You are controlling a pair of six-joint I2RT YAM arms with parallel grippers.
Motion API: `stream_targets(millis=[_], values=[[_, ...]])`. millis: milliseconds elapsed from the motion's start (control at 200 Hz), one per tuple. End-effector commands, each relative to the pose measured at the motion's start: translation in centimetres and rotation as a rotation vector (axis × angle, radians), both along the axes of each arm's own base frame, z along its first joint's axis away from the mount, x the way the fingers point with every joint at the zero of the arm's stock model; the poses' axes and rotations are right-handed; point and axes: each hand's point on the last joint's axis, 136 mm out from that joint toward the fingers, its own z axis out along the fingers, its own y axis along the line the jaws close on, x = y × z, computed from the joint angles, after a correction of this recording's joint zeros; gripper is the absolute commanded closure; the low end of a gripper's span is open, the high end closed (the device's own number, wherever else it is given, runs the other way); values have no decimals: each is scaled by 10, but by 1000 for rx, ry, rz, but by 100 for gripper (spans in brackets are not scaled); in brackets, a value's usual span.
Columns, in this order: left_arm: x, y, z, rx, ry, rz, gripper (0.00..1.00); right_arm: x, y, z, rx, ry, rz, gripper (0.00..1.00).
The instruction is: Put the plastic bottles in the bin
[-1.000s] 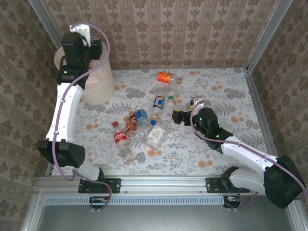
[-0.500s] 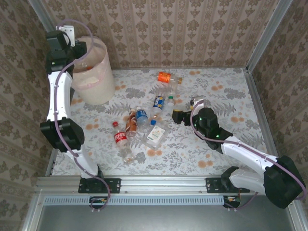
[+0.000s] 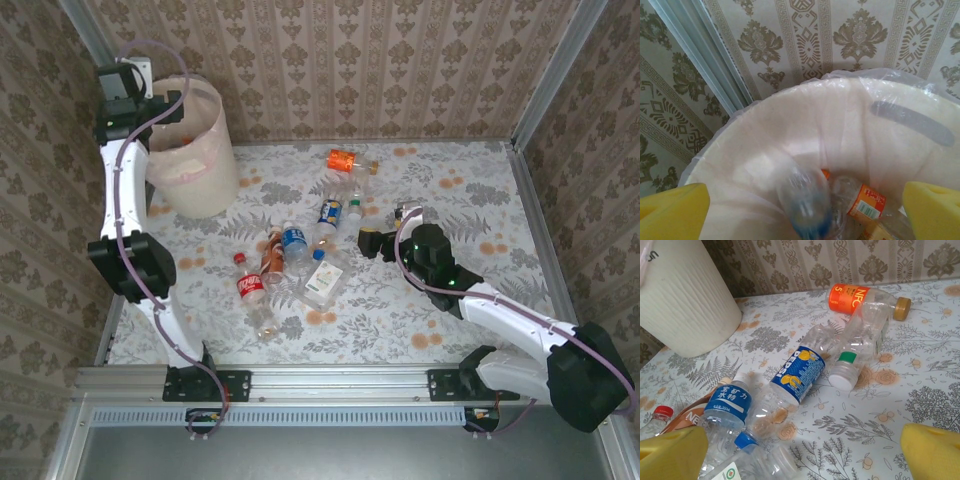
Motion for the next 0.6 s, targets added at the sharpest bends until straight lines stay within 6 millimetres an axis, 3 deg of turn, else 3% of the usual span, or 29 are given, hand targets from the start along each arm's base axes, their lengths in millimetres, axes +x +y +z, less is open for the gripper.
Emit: stream_targets(millis=[0, 590], values=[[-17, -15, 33, 11, -55, 21, 0, 4, 1, 8, 2, -9, -11, 0], [-41, -117, 16, -98, -44, -55, 0, 5, -27, -11, -29, 42, -165, 0]])
